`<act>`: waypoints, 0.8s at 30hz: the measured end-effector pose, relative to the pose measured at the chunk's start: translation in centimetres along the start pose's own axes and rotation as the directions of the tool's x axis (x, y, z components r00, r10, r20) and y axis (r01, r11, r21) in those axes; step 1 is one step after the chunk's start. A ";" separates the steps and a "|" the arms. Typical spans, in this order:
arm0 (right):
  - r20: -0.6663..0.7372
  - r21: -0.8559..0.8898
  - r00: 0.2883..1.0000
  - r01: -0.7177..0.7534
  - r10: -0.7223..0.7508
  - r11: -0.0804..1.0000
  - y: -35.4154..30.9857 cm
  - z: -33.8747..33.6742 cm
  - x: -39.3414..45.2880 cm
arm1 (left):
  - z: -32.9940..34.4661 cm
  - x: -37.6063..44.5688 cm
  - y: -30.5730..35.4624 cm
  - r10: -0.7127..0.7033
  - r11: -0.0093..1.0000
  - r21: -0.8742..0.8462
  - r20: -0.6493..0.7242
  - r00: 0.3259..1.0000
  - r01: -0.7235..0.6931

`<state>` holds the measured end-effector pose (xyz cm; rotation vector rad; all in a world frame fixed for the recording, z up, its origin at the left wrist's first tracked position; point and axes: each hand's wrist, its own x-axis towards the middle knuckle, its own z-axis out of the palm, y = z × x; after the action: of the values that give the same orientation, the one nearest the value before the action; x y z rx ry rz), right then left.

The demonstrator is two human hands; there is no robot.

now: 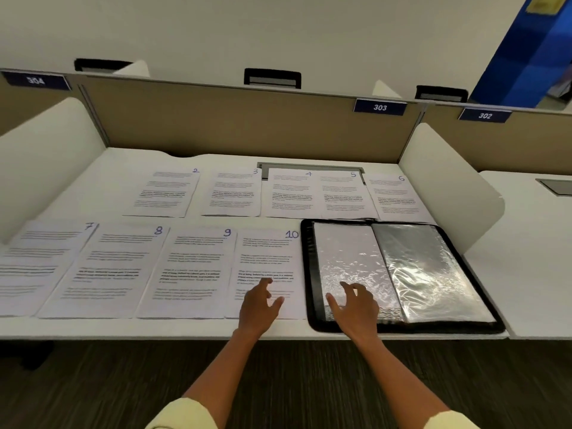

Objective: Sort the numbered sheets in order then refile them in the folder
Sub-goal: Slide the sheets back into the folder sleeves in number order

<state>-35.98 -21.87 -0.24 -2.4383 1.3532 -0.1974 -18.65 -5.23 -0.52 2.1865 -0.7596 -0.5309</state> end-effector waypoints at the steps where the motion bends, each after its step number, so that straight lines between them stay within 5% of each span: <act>1: 0.010 -0.005 1.000 0.027 -0.027 1.000 -1.3 0.3 -0.1 | -1.1 0.1 -1.0 0.021 0.999 0.043 -0.025 0.999 -0.020; 9: 0.059 -0.072 0.963 0.267 -0.263 0.961 -11.4 3.3 0.4 | -9.2 1.1 -6.7 0.098 0.898 0.438 -0.107 0.989 -0.041; 24: 0.160 -0.092 0.848 0.523 -0.506 0.848 -26.9 11.0 7.3 | -18.2 6.4 -16.0 -0.019 0.845 0.521 -0.194 0.981 0.120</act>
<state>-7.55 -12.48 -1.05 -2.8266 0.6438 -0.0752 2.15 8.67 -2.04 2.7401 -0.7957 -0.1511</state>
